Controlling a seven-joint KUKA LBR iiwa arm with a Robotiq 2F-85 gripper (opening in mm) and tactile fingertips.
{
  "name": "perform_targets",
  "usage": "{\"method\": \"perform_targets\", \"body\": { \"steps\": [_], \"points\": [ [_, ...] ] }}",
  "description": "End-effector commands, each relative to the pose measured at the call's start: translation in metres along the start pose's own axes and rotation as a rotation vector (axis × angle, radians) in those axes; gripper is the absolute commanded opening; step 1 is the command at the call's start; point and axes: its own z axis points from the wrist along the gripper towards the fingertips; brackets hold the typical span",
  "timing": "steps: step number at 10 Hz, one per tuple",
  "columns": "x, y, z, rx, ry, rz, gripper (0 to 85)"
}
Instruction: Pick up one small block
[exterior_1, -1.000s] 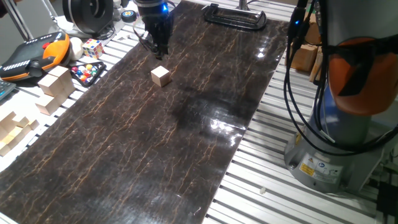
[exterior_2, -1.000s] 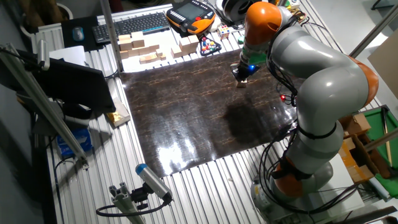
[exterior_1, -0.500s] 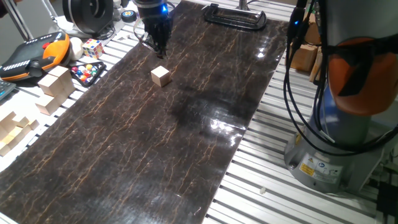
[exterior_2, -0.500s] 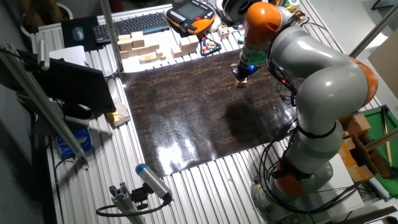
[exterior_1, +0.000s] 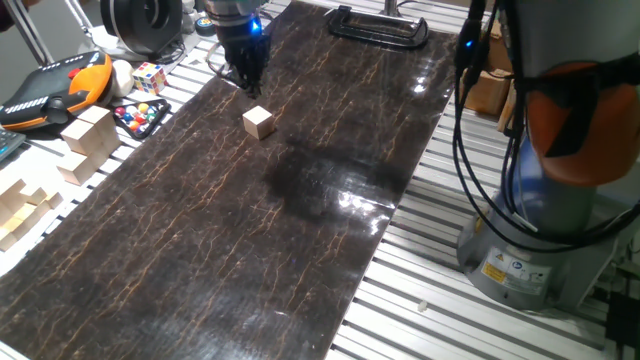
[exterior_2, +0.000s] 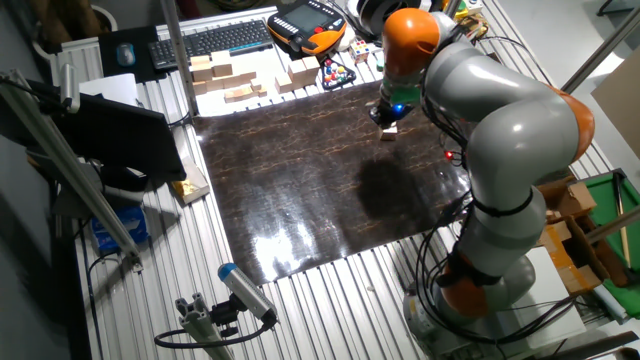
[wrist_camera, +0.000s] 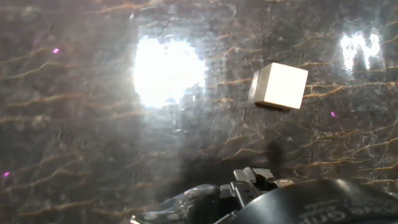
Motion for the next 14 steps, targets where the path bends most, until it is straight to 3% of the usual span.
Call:
{"method": "perform_targets", "body": {
  "steps": [1,3,5,9,11,14],
  "points": [
    [-0.004,-0.004,0.006,-0.008,0.002,0.012,0.7],
    [-0.011,-0.008,0.018,0.003,0.001,0.02,0.7],
    [-0.012,-0.017,0.029,-0.043,0.007,0.051,0.7],
    [-0.02,-0.03,0.049,0.003,-0.002,0.101,0.7],
    [-0.023,-0.04,0.063,-0.008,-0.008,0.104,0.7],
    [-0.026,-0.039,0.072,-0.012,0.021,0.134,0.7]
  ]
}}
